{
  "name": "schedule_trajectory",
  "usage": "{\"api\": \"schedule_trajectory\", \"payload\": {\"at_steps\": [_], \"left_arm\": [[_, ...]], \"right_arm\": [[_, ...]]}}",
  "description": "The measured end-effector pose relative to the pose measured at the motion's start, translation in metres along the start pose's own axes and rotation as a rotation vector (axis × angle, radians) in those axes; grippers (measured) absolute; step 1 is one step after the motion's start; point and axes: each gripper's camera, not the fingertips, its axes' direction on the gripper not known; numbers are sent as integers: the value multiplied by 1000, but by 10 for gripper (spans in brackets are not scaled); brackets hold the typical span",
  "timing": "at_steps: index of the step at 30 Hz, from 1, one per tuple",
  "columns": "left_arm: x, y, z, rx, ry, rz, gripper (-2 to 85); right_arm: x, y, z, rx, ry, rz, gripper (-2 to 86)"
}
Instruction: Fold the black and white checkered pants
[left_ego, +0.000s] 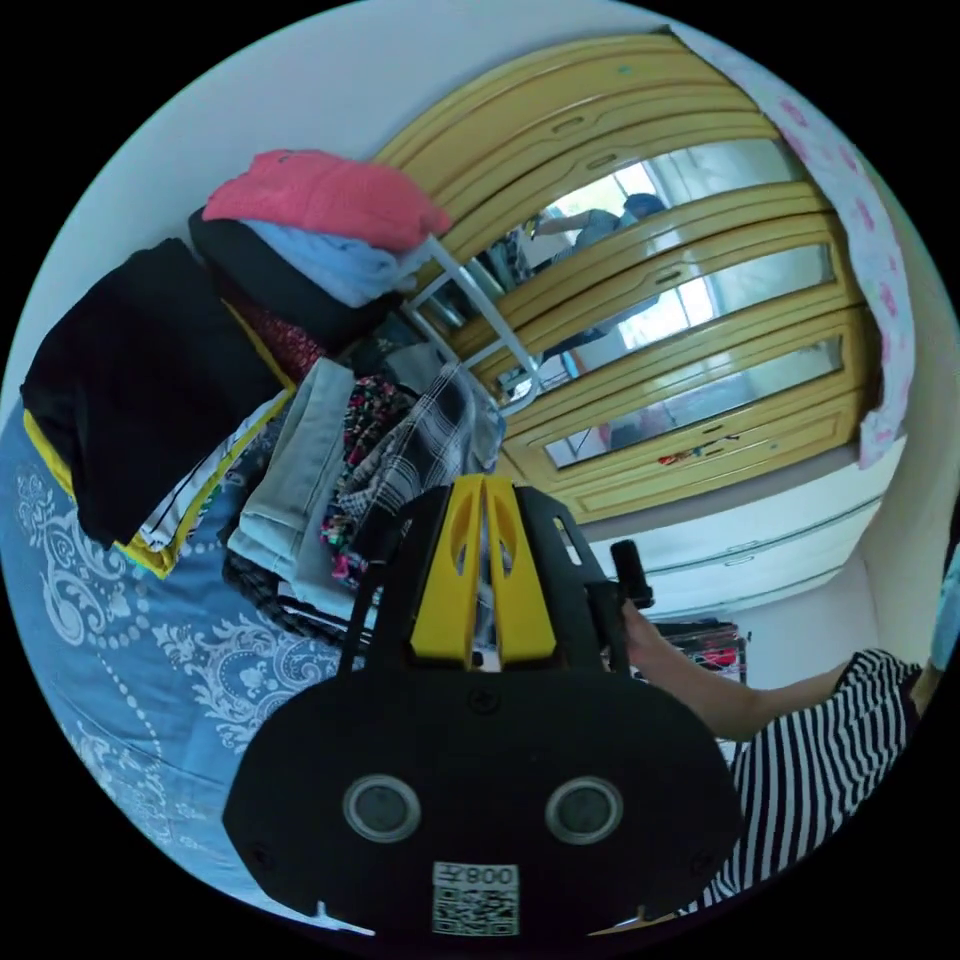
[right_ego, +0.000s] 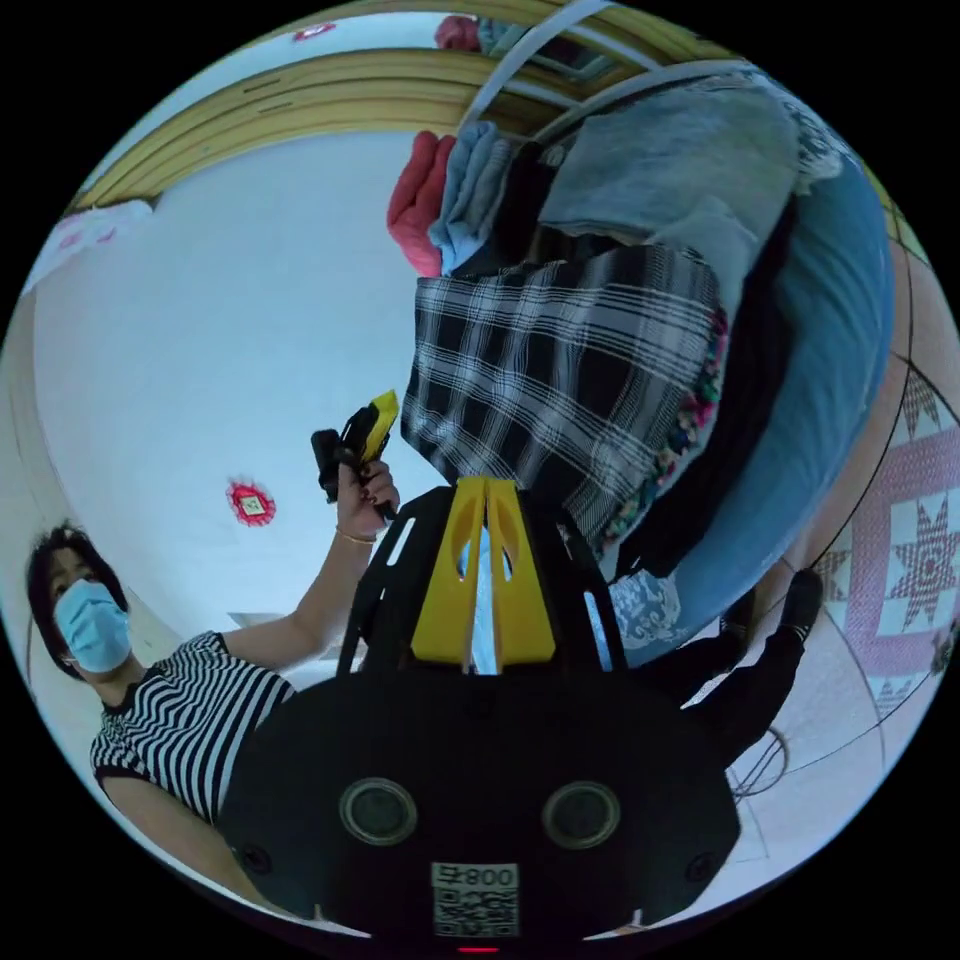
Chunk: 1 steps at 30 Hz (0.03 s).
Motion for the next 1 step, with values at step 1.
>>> {"api": "schedule_trajectory", "payload": {"at_steps": [1], "left_arm": [[-3, -2, 6, -13, -32, -18, 2]], "right_arm": [[-4, -11, 15, -39, 36, -8, 5]]}}
